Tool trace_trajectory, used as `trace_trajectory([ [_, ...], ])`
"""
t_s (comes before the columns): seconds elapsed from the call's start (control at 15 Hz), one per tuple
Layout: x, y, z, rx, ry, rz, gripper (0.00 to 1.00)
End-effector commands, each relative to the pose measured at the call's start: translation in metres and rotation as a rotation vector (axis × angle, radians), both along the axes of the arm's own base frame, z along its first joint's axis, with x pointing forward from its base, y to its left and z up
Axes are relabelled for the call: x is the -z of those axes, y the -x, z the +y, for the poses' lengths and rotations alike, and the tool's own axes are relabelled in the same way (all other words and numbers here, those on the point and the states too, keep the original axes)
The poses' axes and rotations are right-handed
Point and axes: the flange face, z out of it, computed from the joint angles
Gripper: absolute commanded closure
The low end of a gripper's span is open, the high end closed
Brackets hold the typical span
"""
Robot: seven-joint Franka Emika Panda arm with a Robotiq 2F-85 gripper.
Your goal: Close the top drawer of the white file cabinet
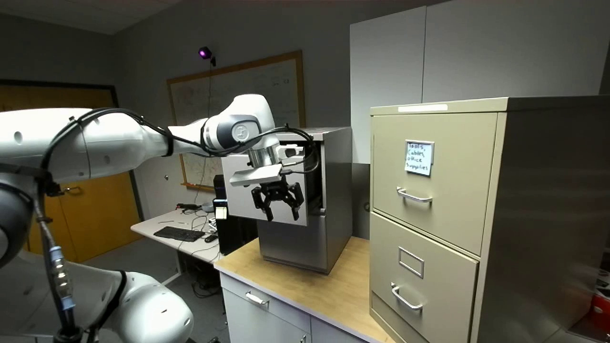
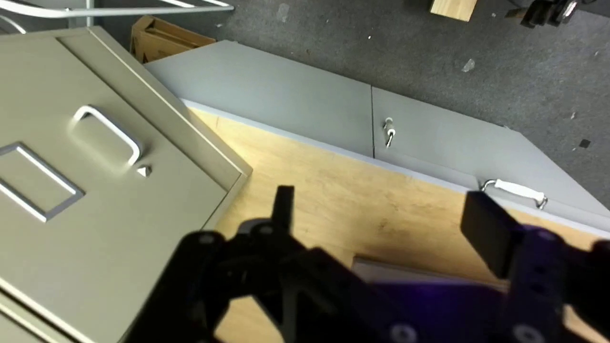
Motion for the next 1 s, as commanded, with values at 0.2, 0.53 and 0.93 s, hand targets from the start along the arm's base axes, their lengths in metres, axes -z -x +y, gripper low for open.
trace_trajectory([
  [0.2, -0.065, -0.017, 0.060, 0.102, -0.016, -0.210, 0.64],
  [0.53, -0.091, -0.037, 0.092, 0.167, -0.172, -0.475, 0.98],
  [0.93, -0.101, -0.071, 0.103, 0.162, -0.355, -0.648, 0.98],
])
